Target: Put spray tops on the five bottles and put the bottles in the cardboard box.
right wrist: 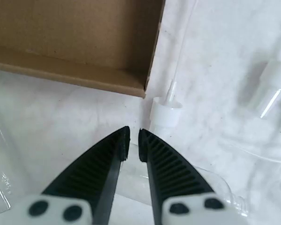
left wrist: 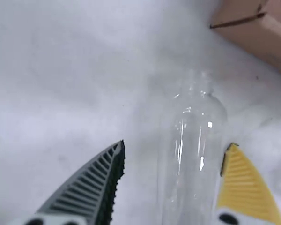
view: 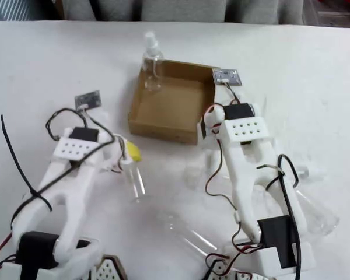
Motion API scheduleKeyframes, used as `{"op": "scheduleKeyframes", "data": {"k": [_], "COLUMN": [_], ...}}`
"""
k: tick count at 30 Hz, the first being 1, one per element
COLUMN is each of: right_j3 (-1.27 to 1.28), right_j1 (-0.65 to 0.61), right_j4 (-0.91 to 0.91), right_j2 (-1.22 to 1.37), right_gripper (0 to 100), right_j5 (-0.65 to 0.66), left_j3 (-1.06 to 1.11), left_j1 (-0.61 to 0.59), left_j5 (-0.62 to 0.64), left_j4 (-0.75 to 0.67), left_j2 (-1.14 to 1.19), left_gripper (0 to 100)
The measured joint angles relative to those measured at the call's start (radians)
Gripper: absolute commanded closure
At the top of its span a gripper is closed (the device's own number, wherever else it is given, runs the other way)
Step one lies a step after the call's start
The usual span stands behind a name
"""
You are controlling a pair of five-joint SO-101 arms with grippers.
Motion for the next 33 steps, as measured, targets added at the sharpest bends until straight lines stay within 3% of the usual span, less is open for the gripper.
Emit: {"op": "scheduleKeyframes", "data": {"k": [10,19,33], "right_j3": [0.0,0.0,0.0], "right_j1": [0.015,0.015,0.015], "right_j4": [-0.026,-0.029,-0.029], "right_j2": [0.0,0.0,0.0], "right_gripper": [98.2,98.2,98.2], "right_j5": [0.0,0.0,0.031], "left_j3": [-0.043,-0.244,-0.281], "left_j1": [0.009,0.021,0.025], "left_j5": [0.006,0.06,0.166], "left_j4": [0.018,0.115,0.066], "left_j2": [0.008,0.275,0.364], "left_gripper": [68,68,68]}}
